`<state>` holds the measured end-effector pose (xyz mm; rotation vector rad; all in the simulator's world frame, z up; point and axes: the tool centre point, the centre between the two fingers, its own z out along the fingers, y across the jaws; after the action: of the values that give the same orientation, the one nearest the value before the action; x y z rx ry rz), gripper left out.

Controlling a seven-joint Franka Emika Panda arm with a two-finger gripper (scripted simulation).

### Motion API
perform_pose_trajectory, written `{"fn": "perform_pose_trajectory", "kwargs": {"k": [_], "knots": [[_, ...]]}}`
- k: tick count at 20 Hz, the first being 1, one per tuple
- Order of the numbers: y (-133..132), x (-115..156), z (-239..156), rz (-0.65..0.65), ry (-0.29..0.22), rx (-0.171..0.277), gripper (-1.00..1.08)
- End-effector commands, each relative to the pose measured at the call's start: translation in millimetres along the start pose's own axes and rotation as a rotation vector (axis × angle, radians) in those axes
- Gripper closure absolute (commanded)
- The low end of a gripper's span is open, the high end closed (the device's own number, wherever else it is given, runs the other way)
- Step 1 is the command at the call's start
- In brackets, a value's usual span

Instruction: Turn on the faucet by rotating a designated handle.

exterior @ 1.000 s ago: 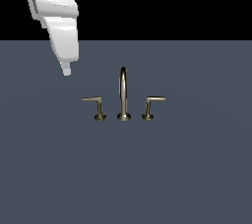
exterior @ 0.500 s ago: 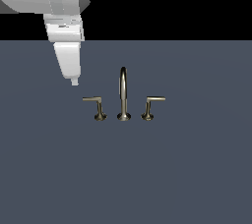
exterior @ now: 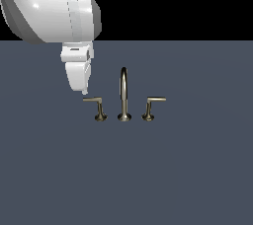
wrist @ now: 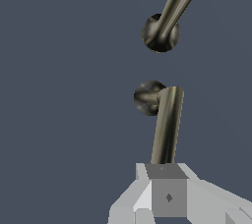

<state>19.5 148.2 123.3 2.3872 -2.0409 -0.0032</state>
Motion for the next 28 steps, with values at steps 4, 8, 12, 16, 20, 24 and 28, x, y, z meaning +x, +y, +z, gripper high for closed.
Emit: {"fn": "perform_pose_trajectory", "kwargs": {"k": [4, 8, 12, 16, 20, 24, 28], "knots": [[-19.9, 10.4, 20.3, 0.087, 0.003, 0.001, 1.08], [-28.5, 15.5, 28.9, 0.125, 0.003, 0.002, 1.08], [-32.1, 17.8, 32.4, 0.141, 0.002, 0.002, 1.08], [-32.3, 17.9, 32.6, 0.142, 0.002, 0.002, 1.08], [-23.3, 11.5, 32.5, 0.141, 0.002, 0.002, 1.08], [-11.5, 2.6, 32.4, 0.142, 0.002, 0.002, 1.08], [0.8, -6.6, 32.3, 0.142, 0.001, 0.002, 1.08]]}}
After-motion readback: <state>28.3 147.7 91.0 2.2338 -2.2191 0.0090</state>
